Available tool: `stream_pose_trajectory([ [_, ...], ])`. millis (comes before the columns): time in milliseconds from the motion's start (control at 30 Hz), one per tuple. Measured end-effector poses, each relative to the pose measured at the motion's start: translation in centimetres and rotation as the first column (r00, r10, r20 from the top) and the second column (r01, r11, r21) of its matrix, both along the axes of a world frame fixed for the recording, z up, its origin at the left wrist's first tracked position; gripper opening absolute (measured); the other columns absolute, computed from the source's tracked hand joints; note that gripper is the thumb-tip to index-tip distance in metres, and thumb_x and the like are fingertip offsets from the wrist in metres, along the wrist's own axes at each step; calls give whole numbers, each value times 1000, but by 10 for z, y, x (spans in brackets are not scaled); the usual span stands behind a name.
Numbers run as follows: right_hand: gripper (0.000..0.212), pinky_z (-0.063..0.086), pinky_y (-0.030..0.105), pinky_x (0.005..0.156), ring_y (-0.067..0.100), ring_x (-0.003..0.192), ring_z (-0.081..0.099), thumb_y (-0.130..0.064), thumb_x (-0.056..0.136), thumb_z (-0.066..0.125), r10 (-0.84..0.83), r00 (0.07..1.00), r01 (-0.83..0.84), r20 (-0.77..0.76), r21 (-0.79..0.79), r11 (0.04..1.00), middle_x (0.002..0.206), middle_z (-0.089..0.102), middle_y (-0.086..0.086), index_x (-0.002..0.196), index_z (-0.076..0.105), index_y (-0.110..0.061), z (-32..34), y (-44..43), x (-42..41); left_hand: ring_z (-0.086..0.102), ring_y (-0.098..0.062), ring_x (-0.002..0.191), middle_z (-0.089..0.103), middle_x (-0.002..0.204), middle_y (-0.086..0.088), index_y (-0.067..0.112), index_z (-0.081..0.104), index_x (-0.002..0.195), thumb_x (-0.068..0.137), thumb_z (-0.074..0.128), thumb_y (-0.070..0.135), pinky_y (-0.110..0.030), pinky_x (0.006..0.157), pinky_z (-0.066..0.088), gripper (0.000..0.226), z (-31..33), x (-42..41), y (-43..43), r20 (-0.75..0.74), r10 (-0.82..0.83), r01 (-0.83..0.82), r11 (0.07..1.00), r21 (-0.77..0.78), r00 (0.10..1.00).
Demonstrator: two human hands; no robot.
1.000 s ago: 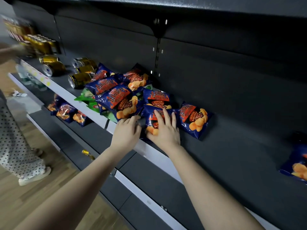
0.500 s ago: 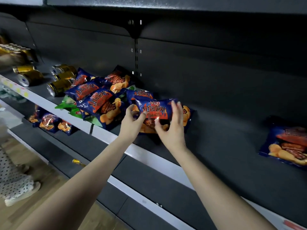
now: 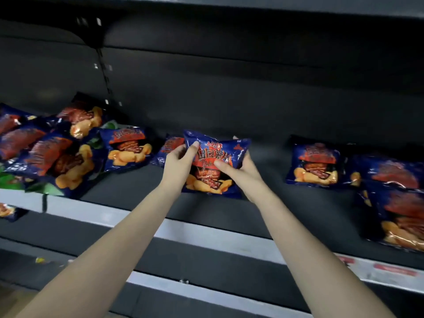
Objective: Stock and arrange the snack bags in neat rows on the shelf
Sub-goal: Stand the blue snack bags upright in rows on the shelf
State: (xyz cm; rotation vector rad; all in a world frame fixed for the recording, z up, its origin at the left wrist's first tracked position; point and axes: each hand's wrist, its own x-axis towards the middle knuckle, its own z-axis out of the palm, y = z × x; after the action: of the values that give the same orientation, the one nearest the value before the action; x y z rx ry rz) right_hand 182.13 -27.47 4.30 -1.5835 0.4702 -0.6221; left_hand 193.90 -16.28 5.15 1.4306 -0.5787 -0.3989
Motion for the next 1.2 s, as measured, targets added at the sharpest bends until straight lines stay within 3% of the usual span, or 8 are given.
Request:
stream_pose_trajectory([
  [133, 45, 52, 31, 84, 9, 95, 67, -16, 74, 80, -163, 987, 163, -15, -7, 987, 104, 69, -6, 112, 57, -21, -5, -16, -33, 66, -17, 92, 70, 92, 0, 22, 64, 84, 90, 58, 38, -35, 88, 51, 18, -6, -24, -27, -37, -108, 108, 994, 6, 994],
  [333, 54, 49, 36, 98, 4, 100, 61, -23, 80, 75, -334, 937, 318, -97, -151, 936, 108, 64, -12, 126, 47, -21, -4, -37, -89, 65, -15, 90, 69, 93, 0, 20, 61, 89, 90, 58, 37, -30, 83, 53, 17, -11, -61, -60, -19, -294, 294, 955, 41, 956],
  [467, 85, 40, 17, 93, 9, 113, 54, -30, 84, 70, -602, 796, 545, -68, -351, 761, 124, 55, -4, 150, 17, -21, -3, -39, -124, 64, -16, 86, 68, 93, 1, 25, 60, 90, 90, 60, 33, -36, 80, 52, 8, -14, -86, -86, 18, -334, 333, 942, 42, 943],
  [533, 97, 35, 30, 102, 23, 131, 42, -37, 80, 73, -712, 701, 624, -41, -449, 640, 144, 39, 9, 152, 10, -23, -7, -35, -134, 60, -15, 83, 66, 90, 3, 27, 60, 90, 90, 61, 31, -36, 78, 48, 4, -15, -99, -99, 24, -336, 336, 942, 26, 941],
  [733, 109, 24, 56, 111, 40, 141, 14, -63, 70, 68, -862, 471, 510, -190, -738, 441, 159, -5, 10, 151, 1, -36, -20, -17, -139, 56, -11, 91, 62, 98, 10, 19, 58, 103, 92, 58, 19, -37, 93, 47, 11, -14, -142, -119, 30, -397, 398, 917, -32, 917],
  [1000, 95, 19, 58, 110, 44, 142, 7, -66, 76, 57, -899, 345, 437, -268, -802, 407, 160, -5, 4, 151, 8, -34, -20, -28, -139, 61, -8, 81, 64, 91, 9, 37, 56, 93, 92, 58, 23, -29, 73, 50, 15, -18, -147, -124, 64, -458, 459, 889, 10, 887],
  [1133, 89, 26, 54, 106, 42, 140, 13, -59, 78, 59, -894, 364, 413, -259, -816, 405, 160, 1, 5, 150, 14, -33, -20, -33, -135, 63, -15, 95, 66, 101, 0, 35, 57, 99, 93, 55, 20, -35, 85, 51, 16, -24, -143, -124, 17, -474, 473, 881, 19, 881],
  [1200, 85, 29, 54, 104, 42, 138, 17, -55, 77, 61, -904, 366, 406, -219, -837, 367, 159, 7, 5, 149, 20, -32, -21, -39, -136, 60, -15, 104, 65, 111, -1, 28, 58, 109, 95, 50, 18, -27, 93, 46, 20, -25, -139, -123, 143, -443, 436, 897, 79, 885],
])
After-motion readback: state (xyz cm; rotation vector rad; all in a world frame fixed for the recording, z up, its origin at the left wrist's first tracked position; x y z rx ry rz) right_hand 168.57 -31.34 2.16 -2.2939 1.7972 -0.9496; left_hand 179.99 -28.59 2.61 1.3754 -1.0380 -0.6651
